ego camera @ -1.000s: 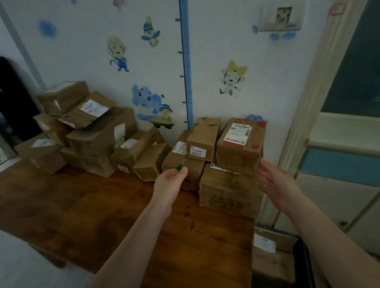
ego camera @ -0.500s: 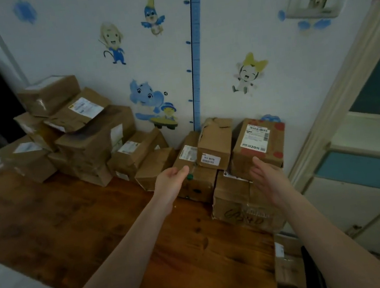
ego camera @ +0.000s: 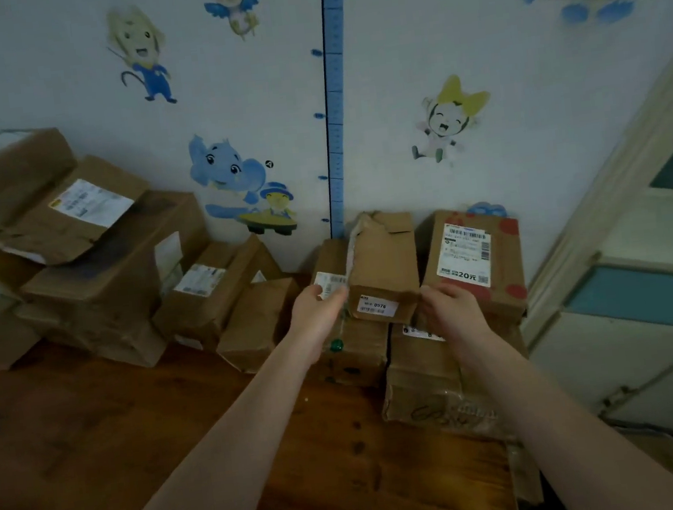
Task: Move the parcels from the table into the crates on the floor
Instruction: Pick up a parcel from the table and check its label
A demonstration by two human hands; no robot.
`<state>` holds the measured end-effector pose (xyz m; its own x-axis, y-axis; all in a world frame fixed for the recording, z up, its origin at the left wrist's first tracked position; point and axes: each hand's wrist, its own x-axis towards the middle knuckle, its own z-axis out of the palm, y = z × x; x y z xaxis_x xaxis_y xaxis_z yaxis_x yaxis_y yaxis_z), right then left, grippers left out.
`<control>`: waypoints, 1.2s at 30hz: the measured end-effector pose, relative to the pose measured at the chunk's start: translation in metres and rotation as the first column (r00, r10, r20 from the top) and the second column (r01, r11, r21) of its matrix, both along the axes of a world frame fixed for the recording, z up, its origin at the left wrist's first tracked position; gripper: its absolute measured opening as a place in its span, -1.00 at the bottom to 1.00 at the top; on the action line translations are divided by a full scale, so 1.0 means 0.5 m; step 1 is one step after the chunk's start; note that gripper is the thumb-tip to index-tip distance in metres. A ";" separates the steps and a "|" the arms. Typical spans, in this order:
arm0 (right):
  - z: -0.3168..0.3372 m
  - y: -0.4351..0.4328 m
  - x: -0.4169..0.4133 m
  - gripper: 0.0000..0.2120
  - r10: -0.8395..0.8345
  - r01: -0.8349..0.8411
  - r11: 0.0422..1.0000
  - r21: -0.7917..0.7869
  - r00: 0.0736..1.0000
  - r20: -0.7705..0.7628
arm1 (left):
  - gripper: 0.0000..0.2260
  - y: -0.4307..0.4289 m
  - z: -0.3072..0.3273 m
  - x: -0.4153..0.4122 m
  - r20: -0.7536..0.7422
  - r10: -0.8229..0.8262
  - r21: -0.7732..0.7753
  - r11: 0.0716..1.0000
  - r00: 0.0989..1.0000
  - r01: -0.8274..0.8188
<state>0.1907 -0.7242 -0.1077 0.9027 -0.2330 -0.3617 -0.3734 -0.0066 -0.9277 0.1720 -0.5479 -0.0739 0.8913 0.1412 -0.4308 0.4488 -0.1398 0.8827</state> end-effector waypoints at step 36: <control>0.103 0.238 -0.051 -0.50 0.087 -0.082 0.989 0.119 0.996 -0.037 | -0.40 0.208 0.041 0.065 0.004 -0.221 -0.246 0.945 0.975 0.216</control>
<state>0.1652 -0.6052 -0.0564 0.9010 -0.1103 -0.4196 -0.4143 0.0686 -0.9075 0.2047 -0.4439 -0.0534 0.8780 -0.1676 -0.4485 0.4519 -0.0191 0.8919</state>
